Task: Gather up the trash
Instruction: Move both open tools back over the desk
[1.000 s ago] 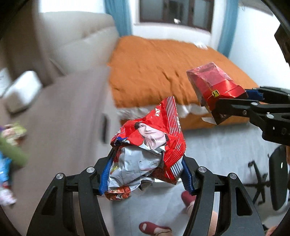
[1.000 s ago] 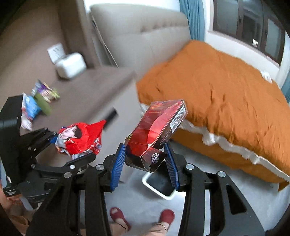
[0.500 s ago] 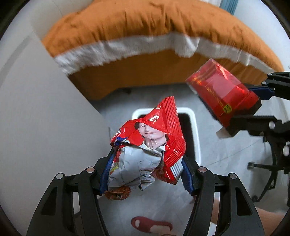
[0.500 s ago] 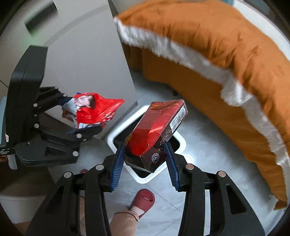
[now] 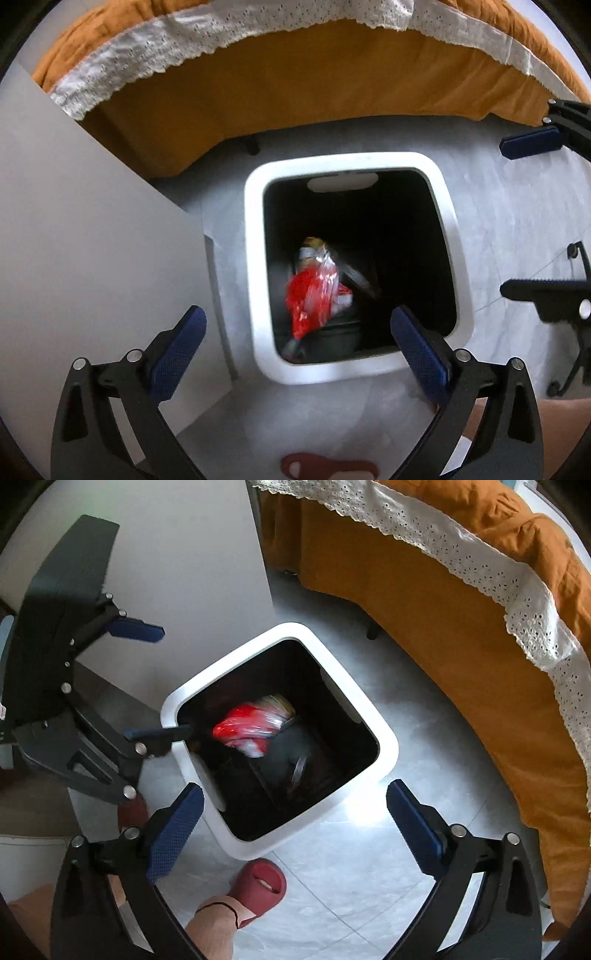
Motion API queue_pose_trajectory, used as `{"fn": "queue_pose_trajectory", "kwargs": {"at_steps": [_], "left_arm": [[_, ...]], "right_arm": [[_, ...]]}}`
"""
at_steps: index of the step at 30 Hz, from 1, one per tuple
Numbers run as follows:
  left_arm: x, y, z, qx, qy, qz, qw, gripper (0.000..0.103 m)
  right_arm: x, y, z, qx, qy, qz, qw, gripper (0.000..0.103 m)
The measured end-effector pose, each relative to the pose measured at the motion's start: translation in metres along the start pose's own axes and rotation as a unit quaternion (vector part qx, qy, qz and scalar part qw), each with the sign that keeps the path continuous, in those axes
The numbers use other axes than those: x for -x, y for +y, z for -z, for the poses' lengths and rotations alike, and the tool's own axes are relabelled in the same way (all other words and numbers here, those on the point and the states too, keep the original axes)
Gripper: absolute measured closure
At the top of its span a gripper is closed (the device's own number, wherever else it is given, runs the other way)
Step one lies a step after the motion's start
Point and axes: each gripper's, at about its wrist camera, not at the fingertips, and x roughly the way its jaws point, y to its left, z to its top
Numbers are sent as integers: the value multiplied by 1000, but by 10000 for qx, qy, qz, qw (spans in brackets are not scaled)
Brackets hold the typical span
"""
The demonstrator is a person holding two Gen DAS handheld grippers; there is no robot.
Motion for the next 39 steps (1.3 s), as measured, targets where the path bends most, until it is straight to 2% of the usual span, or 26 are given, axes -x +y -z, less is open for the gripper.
{"fn": "queue_pose_trajectory", "kwargs": {"at_steps": [4, 10, 16, 22, 26, 32, 36, 39], "left_arm": [[24, 5, -5, 8, -53, 50, 10000, 5], [73, 15, -15, -55, -221, 7, 9997, 5], [149, 31, -28, 83, -544, 49, 9985, 5], [244, 46, -35, 239, -975, 39, 9949, 5], [322, 55, -34, 581, -1432, 83, 9880, 5], [427, 79, -14, 997, -2067, -399, 9725, 5], [476, 116, 14, 1432, -2277, -916, 9588, 5], [501, 147, 43, 1842, -2325, -1467, 9437, 5]], "right_arm": [[18, -2, -11, -10, -83, 34, 10000, 5], [72, 1, -33, -92, -333, 111, 9993, 5], [141, 14, -53, -189, -610, 244, 9977, 5], [230, 30, -77, -332, -1114, 462, 9921, 5], [298, 43, -94, -520, -1675, 554, 9829, 5], [379, 71, -122, -645, -2411, 343, 9677, 5], [408, 110, -146, -459, -2830, 116, 9580, 5], [416, 145, -170, -259, -2967, -256, 9543, 5]]}}
